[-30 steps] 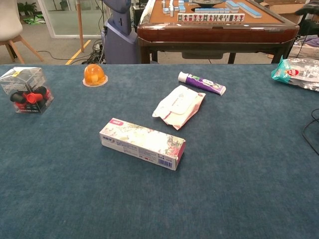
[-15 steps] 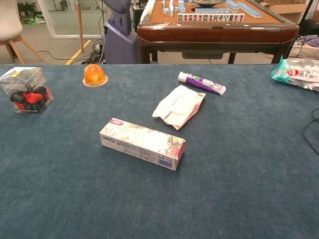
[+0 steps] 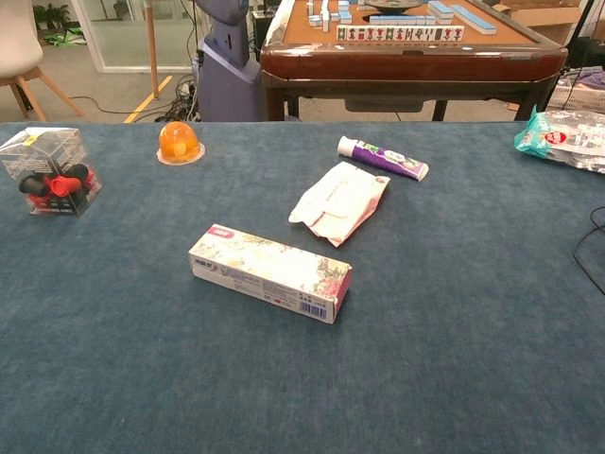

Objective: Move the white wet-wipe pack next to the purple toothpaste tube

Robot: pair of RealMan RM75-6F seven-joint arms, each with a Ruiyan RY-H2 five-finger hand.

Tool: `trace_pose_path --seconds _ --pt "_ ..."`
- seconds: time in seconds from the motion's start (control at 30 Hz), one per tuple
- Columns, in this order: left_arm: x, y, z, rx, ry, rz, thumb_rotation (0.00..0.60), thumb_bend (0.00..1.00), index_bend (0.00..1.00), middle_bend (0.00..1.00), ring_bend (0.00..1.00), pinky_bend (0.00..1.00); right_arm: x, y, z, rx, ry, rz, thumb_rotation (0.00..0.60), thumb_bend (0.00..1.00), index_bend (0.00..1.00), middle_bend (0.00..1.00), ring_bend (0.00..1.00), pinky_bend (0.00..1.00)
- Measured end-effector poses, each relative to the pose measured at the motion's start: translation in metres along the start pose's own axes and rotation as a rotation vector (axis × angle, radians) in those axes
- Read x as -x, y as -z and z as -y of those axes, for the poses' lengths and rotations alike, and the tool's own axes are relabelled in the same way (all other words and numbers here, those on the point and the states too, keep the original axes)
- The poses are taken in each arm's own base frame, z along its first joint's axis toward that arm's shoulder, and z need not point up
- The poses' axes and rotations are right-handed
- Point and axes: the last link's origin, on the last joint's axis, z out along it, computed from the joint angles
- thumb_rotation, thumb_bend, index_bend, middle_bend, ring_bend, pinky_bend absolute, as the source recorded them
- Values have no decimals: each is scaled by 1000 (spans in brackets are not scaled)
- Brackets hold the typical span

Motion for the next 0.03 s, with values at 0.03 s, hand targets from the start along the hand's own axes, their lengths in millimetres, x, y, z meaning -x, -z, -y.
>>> trace_pose_path --seconds 0.03 --pt "0 0 0 4 -2 1 600 59 421 335 230 460 1 0 0 -1 0 7 600 0 117 36 0 0"
